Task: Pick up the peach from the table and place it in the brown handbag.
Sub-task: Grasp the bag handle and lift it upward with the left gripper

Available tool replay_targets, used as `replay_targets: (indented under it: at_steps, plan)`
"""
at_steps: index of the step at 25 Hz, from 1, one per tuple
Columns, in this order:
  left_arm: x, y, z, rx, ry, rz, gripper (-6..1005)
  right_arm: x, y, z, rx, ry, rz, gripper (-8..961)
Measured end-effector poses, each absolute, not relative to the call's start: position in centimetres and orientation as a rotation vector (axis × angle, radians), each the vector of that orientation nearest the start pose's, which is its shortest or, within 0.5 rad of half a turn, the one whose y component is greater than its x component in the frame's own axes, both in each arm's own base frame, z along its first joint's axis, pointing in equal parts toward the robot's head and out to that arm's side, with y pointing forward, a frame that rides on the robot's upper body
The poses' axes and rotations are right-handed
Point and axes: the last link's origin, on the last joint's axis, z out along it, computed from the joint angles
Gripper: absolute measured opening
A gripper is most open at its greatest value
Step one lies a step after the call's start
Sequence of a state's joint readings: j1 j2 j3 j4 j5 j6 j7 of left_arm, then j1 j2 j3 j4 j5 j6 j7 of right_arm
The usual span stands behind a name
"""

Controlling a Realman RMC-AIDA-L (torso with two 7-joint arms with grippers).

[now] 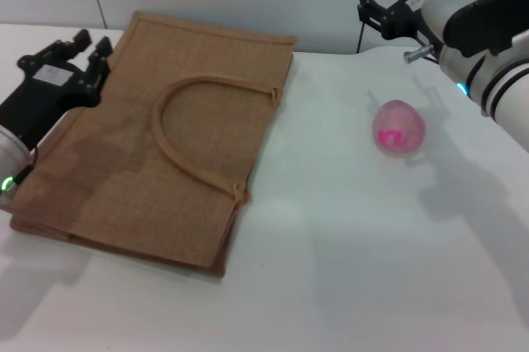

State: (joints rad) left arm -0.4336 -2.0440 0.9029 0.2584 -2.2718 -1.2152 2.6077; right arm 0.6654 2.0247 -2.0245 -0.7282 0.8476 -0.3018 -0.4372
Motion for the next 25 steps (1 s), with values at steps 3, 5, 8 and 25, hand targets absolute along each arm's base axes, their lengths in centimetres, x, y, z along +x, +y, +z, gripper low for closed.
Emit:
replay_targets:
  at_steps: [3,5,8,25]
  plan:
    - [-32.4,34.4,3.3,-1.755,-0.400,-0.803,299,17.7,44.1,-4.7,-1.931,0.369,0.449,862]
    - [-32.6,34.1,3.5,-1.723,-0.388,-0.799,299,17.8,44.0,-4.5,-1.911,0.368,0.465,862]
    - [-33.0,33.7,3.6,-1.693,-0.379,-0.787,298,18.1,43.5,-4.0,-1.869,0.364,0.504,862]
    - [-33.4,33.3,3.8,-1.646,-0.385,-0.782,297,19.1,42.6,-2.5,-1.766,0.357,0.572,862]
